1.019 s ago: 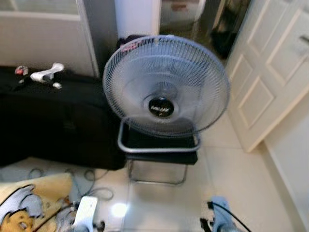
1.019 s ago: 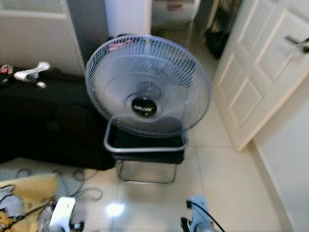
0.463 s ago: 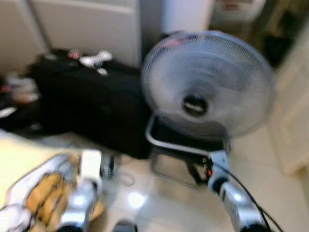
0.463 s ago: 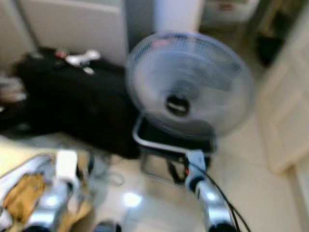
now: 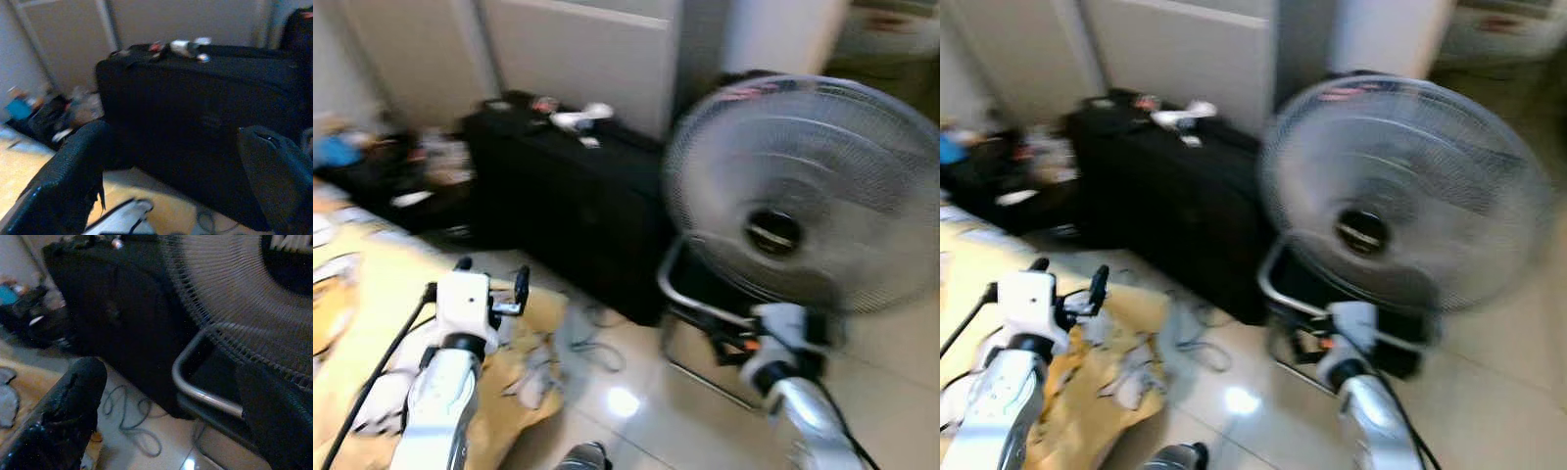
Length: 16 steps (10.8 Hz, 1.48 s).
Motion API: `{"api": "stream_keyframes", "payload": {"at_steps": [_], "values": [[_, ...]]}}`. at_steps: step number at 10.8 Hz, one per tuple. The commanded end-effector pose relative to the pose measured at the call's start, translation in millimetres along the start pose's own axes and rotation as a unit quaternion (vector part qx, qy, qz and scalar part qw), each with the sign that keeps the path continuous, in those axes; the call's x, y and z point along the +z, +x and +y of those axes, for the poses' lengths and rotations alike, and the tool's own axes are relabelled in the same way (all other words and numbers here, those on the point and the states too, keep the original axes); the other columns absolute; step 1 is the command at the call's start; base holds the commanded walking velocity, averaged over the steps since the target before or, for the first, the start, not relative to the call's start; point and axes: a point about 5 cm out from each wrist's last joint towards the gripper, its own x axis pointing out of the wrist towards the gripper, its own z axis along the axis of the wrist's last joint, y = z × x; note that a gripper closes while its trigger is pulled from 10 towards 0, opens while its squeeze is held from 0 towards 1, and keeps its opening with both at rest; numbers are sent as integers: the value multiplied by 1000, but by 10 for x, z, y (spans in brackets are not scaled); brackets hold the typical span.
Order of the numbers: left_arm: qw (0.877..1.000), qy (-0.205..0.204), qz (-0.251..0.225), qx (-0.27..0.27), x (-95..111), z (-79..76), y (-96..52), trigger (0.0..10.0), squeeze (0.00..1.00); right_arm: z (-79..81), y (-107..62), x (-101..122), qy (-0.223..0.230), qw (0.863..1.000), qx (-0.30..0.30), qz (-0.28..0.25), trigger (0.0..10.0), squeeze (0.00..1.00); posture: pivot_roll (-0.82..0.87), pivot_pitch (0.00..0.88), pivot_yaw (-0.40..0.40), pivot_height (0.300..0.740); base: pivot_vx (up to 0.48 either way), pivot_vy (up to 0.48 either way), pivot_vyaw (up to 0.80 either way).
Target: Clean up the room
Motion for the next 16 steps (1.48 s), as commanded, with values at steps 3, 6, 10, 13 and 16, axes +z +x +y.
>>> {"api": "stream_keyframes", "payload": {"at_steps": [3, 6, 10, 13, 16], "values": [[1000, 7, 25, 10, 56, -122, -54, 10000, 0, -24, -3, 307, -21, 999, -15, -35, 10000, 1000, 77, 0, 4, 740, 0, 0, 800], [998, -12, 50, 21, 25, -150, 22, 10000, 0, 15, -56, 347, -32, 999, -8, -23, 10000, 1000, 34, 0, 18, 740, 0, 0, 800], [998, -5, 41, 54, 98, -59, 97, 10000, 0, 64, -18, 310, -14, 999, -33, -16, 10000, 1000, 45, 0, 24, 740, 0, 0, 800], [999, 11, 41, 14, 170, -82, 153, 10000, 0, 29, 63, 319, -27, 996, -89, -16, 10000, 1000, 74, 0, 6, 740, 0, 0, 756], [999, 41, 25, 25, 243, 12, 217, 10000, 0, -25, 130, 392, -23, 993, -112, -27, 10000, 1000, 101, 0, -7, 740, 0, 0, 404]]}}
